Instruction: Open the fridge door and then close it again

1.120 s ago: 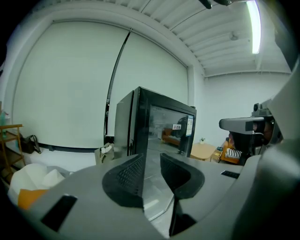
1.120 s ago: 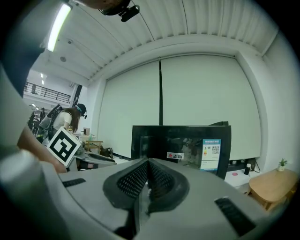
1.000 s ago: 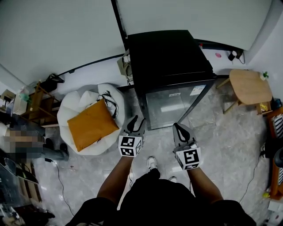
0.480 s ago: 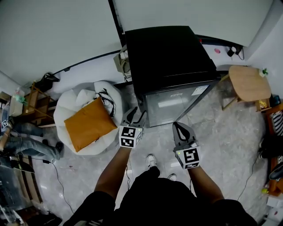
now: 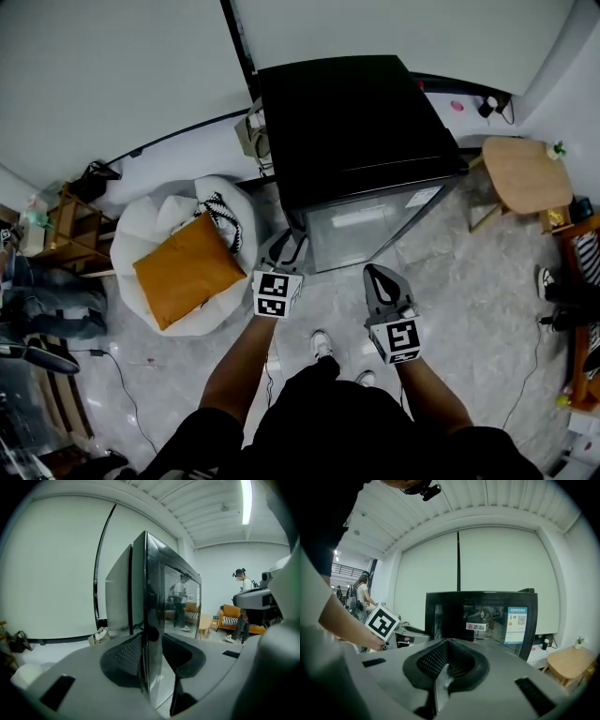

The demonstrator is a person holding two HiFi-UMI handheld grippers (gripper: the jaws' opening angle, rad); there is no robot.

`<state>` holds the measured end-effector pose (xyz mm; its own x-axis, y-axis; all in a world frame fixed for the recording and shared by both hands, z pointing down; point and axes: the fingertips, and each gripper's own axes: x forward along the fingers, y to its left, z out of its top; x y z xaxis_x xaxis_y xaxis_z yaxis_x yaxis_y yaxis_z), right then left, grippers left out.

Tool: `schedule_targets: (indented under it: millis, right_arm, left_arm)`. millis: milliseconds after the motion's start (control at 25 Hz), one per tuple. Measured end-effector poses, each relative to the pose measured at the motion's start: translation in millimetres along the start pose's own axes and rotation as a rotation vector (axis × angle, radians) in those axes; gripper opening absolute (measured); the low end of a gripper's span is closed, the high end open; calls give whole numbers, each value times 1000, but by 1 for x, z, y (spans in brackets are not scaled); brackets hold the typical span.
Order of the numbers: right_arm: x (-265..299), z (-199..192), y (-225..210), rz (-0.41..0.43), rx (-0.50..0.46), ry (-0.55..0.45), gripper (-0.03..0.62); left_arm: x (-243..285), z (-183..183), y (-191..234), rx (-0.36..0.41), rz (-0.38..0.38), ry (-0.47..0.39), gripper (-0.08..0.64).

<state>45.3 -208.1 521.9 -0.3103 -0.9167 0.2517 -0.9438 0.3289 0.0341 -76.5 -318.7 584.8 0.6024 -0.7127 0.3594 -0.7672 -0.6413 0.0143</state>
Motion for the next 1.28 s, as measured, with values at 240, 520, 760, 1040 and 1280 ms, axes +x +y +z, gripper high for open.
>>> schedule_targets:
  millis: [240,520,760,1040,1280]
  right_arm:
    - [5,-1,-1,-10,-11,-1,18]
    - [3,-12,4,-15,-12,18,18]
    - [3,-24,8,-10,-6,34,18]
    - [4,-34,27,29,0,53,18]
    - [1,-28,25,20,-21,49,18]
  left_arm:
    - [0,0,2,29,-16,1,135]
    - [0,-3,3,-10,-38,-11,117]
    - [-2,-5,2,-12,-48,3,107]
    - [-4,-2,-2,-17,-46,3,106]
    - [-30,-11,-30,-28,-38,-19,100]
